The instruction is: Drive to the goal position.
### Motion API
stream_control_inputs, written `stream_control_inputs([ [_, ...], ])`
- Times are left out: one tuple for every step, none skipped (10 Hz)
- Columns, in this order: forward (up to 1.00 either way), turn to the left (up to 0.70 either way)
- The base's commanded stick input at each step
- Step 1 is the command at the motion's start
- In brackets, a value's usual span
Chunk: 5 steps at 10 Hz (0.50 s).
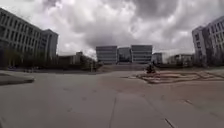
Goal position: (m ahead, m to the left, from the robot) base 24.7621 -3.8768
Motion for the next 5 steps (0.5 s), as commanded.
stream_control_inputs([
  [0.92, 0.00],
  [1.00, 0.00],
  [1.00, 0.00],
  [1.00, 0.00],
  [1.00, 0.00],
])
